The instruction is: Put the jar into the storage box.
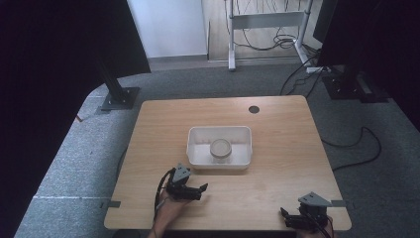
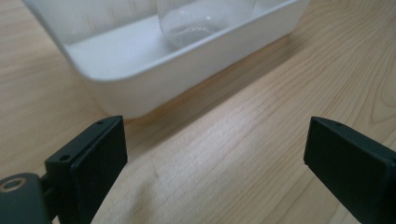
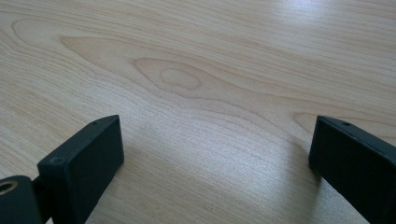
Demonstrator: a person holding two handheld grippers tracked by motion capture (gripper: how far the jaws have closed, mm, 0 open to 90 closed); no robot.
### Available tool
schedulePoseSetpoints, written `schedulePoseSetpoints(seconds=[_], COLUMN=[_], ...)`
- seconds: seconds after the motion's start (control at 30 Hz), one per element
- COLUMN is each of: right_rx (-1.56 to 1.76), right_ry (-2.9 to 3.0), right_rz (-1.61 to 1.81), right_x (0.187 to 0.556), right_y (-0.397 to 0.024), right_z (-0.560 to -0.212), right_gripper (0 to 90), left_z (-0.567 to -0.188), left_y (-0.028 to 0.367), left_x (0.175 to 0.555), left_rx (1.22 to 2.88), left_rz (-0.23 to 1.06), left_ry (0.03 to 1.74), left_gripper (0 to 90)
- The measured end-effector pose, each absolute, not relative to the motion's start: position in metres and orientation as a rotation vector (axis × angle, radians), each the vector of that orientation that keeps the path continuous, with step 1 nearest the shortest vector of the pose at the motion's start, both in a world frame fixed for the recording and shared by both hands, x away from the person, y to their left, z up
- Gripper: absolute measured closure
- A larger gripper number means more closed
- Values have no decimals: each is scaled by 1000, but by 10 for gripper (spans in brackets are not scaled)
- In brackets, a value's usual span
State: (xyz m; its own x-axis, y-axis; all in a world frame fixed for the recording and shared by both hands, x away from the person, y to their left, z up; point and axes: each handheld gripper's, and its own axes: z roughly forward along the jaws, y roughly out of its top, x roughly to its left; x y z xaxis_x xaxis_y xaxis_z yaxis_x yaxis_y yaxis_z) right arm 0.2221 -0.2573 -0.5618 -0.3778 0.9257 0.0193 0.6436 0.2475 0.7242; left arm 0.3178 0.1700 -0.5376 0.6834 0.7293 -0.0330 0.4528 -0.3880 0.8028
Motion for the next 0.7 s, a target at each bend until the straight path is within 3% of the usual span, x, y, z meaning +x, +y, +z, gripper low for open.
schedulePoseSetpoints(seconds=[0.7], right_rx=[1435], right_ry=[2110], right_rz=[920], right_x=[222], right_y=[-257], right_z=[-562], right_gripper=[28], left_z=[-553], left_y=[178], left_x=[309], left_rx=[2157], left_rz=[403], left_ry=[930], left_gripper=[57])
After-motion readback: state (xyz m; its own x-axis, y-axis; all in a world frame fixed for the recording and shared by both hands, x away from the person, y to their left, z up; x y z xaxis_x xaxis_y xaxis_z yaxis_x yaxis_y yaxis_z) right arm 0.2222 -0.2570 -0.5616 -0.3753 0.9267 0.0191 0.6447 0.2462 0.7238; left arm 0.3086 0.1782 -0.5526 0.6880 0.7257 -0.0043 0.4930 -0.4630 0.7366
